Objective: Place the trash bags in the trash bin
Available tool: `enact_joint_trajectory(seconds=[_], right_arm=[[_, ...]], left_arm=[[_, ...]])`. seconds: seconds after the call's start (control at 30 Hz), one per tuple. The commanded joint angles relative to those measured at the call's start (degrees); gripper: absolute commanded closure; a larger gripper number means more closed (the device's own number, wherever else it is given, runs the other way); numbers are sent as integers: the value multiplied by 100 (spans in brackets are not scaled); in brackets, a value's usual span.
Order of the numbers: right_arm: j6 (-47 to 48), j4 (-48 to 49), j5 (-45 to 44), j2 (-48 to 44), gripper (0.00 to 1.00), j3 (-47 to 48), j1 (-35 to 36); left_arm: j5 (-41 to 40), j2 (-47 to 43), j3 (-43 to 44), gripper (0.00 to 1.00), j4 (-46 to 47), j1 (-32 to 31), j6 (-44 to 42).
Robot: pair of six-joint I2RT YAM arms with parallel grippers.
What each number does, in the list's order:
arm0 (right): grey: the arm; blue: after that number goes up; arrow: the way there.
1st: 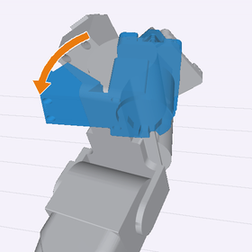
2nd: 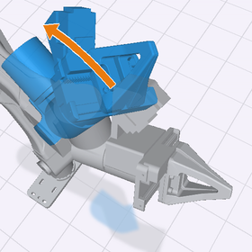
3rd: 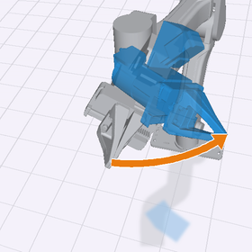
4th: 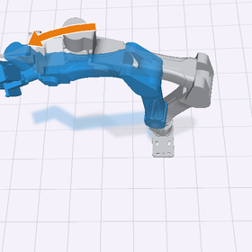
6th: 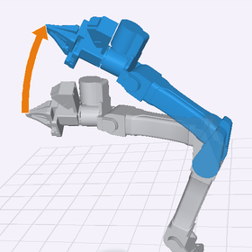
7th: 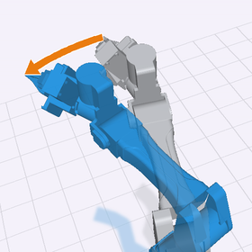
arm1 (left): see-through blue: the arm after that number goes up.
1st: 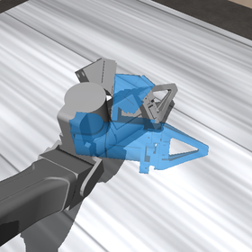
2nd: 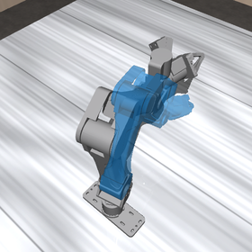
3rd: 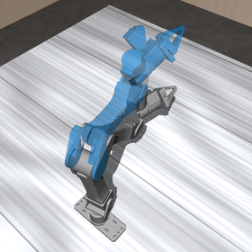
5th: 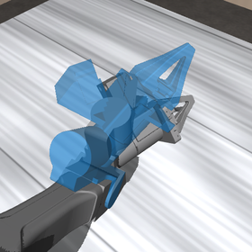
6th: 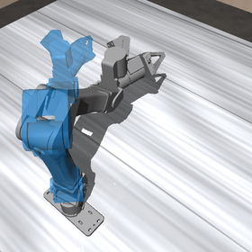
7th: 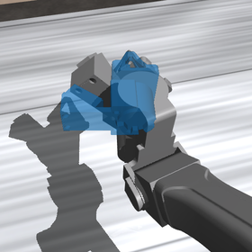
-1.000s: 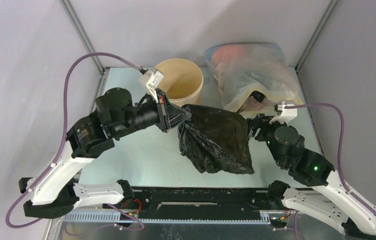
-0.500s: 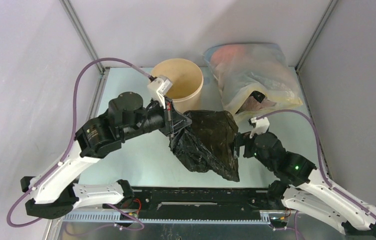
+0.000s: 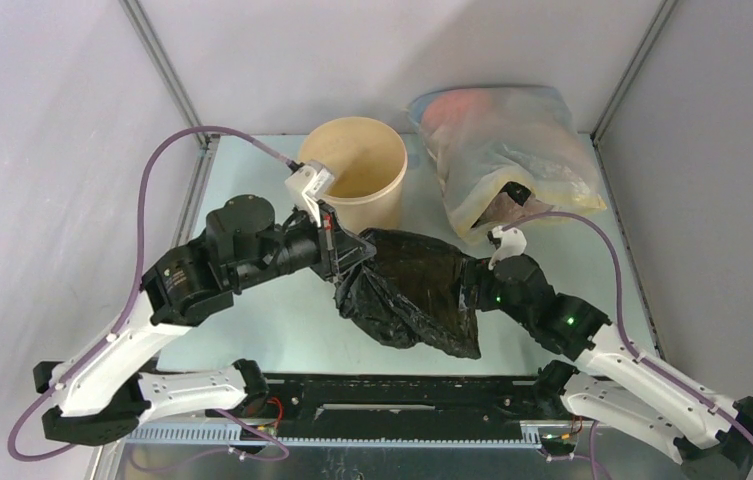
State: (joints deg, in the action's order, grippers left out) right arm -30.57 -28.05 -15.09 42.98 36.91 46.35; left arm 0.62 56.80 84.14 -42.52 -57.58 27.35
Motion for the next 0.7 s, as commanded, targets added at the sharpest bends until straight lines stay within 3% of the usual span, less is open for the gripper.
enact_joint_trajectory(seconds=[0.0,0.07,0.17,0.23,0.3,0.33,0.5,0.67], right_arm=[[-260,113,-154,-38,14,52,-148],[-243,100,-179,-8,15,12,-214],[-231,268,15,56,28,-121,-274],[-223,419,215,78,54,-167,-284],[-219,521,326,-3,92,-166,-284],[-227,536,332,-100,100,-154,-284],[-125,370,184,-736,100,216,-363],[173,49,89,-750,100,1314,-483]], left_arm=[[-1,-210,-21,100,194,13,-105],[-42,-290,-44,100,192,18,-113],[-245,-393,-108,100,221,19,-141],[-288,-406,-132,100,254,19,-151],[-297,-406,-166,100,302,19,-151],[-311,-392,-174,100,325,18,-148],[-672,-266,-43,100,333,19,-122],[-1338,-31,593,100,162,112,-84]])
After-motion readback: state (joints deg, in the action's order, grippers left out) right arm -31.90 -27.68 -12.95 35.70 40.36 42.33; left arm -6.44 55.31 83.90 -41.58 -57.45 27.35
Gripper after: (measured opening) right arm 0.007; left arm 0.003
